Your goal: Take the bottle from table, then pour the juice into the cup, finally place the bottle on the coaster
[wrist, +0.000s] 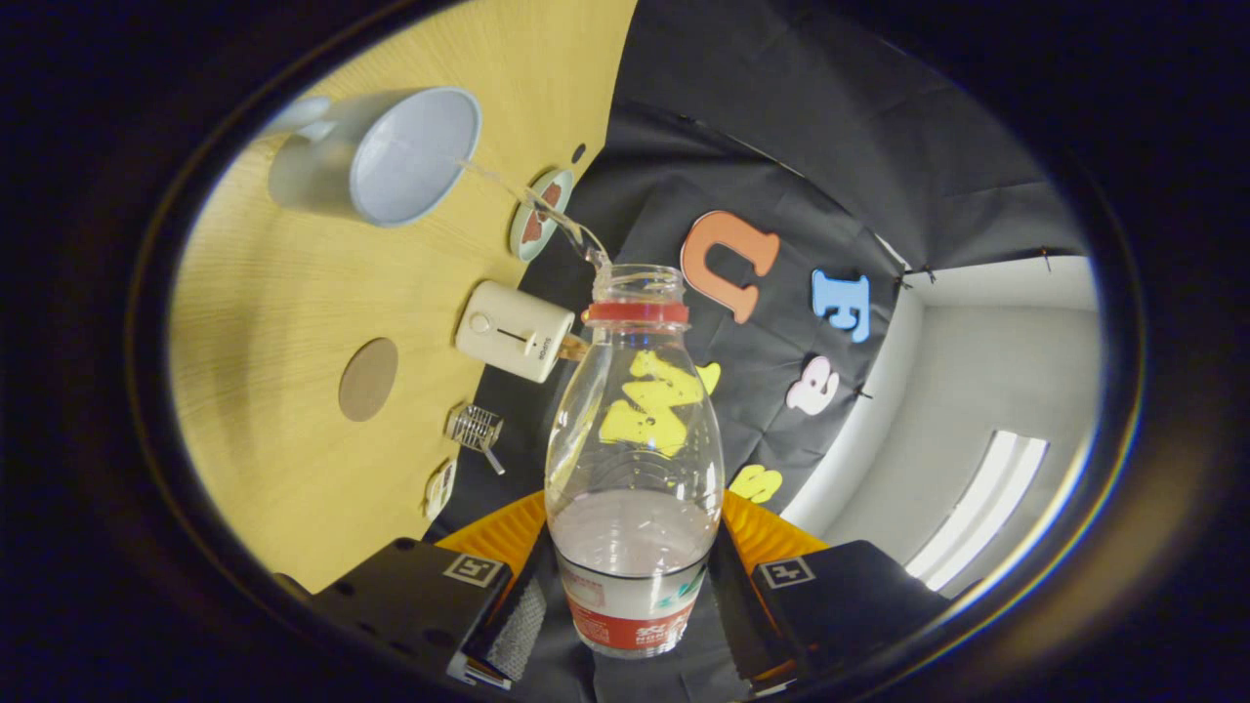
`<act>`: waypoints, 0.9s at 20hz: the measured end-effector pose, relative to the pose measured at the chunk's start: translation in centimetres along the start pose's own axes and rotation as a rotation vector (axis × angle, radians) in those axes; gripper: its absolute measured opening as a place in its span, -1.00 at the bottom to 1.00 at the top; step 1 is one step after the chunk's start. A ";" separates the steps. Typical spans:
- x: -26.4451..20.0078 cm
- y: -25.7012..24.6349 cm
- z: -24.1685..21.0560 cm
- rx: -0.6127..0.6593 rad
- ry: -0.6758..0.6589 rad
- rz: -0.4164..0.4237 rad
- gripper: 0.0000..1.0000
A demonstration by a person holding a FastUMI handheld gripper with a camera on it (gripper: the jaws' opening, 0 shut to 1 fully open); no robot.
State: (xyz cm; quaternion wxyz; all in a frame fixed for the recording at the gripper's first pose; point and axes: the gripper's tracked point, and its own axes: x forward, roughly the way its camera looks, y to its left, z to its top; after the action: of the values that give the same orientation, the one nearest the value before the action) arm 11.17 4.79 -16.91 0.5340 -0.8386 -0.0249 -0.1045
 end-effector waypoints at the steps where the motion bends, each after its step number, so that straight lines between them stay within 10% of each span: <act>1: 0.0 -0.1 0.0 -0.006 0.001 -0.002 0.60; 18: -0.9 -2.5 1.6 -0.089 -0.016 -0.055 0.60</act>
State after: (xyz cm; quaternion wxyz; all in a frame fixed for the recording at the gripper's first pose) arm 10.10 7.41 -15.52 0.4928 -0.8614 -0.0473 -0.1134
